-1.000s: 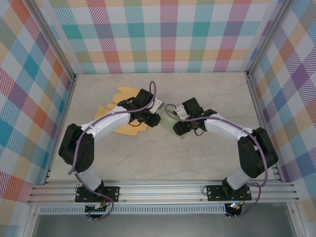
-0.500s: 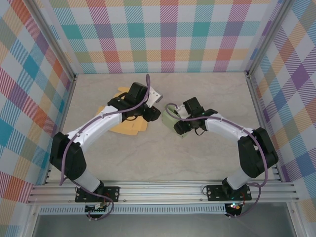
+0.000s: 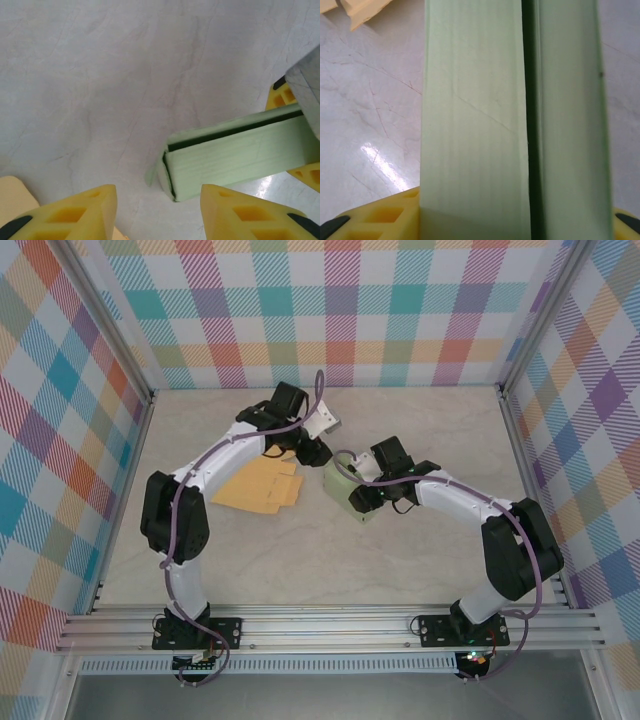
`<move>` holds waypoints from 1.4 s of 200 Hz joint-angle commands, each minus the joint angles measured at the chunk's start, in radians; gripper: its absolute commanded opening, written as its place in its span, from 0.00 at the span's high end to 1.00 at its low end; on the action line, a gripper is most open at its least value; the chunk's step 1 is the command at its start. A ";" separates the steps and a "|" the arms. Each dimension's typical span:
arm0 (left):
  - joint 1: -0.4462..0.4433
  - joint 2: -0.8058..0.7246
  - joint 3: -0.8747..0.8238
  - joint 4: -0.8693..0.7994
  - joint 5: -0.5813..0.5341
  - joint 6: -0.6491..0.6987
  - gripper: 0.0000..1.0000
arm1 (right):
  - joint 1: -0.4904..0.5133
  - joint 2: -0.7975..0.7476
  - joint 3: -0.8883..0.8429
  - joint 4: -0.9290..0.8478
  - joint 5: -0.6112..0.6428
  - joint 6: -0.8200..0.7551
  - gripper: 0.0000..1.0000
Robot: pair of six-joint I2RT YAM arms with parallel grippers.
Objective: Fold the paper box
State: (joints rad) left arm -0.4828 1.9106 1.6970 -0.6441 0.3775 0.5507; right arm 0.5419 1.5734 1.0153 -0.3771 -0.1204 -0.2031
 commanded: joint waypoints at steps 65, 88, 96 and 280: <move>0.030 0.151 0.209 -0.224 0.077 0.167 0.52 | 0.001 -0.019 -0.009 0.030 -0.061 -0.039 0.50; 0.031 0.162 0.216 -0.241 0.081 0.185 0.52 | 0.000 -0.018 -0.008 0.031 -0.061 -0.039 0.50; 0.029 0.165 0.217 -0.239 0.077 0.186 0.52 | 0.000 -0.018 -0.007 0.030 -0.061 -0.039 0.50; -0.010 0.164 0.211 -0.258 0.113 0.162 1.00 | 0.001 -0.020 -0.012 0.032 0.007 -0.030 0.49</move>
State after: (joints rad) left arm -0.4839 2.1197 1.9579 -0.8955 0.4793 0.7448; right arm 0.5426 1.5734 1.0153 -0.3733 -0.1375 -0.2256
